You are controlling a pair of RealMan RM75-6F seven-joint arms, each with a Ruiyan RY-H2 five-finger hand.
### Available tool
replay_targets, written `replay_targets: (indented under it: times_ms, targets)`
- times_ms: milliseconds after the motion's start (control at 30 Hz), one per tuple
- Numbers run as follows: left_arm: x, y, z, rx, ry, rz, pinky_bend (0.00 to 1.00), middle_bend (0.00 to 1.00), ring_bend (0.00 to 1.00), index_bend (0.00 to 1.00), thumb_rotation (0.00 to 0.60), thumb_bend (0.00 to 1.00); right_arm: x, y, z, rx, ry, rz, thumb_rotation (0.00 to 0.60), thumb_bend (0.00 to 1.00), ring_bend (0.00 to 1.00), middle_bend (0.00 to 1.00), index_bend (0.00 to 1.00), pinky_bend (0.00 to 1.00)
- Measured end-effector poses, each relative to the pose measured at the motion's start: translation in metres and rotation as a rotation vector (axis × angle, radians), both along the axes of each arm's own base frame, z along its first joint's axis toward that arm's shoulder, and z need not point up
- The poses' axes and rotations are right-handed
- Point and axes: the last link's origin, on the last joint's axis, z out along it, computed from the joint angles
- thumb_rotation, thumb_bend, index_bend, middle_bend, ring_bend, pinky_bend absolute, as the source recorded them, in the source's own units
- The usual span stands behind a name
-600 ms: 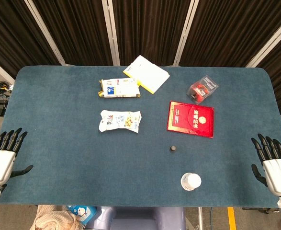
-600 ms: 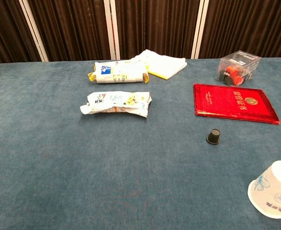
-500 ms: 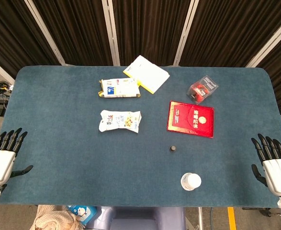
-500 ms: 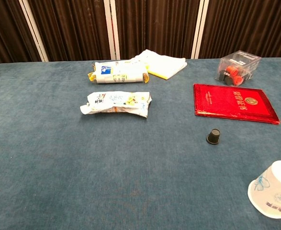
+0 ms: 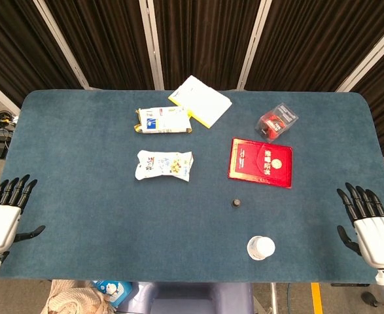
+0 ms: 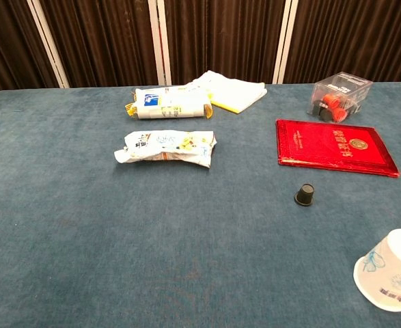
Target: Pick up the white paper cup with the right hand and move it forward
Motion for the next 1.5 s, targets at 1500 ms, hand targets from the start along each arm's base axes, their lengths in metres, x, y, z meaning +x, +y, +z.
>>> replay_targets:
  times_ms: [1500]
  targets:
    - [-0.001, 0.003, -0.004, -0.011, 0.004, 0.021, 0.00, 0.00, 0.00, 0.00, 0.600, 0.00, 0.044, -0.004, -0.103, 0.641, 0.172, 0.222, 0.600, 0.35, 0.10, 0.05, 0.00, 0.25]
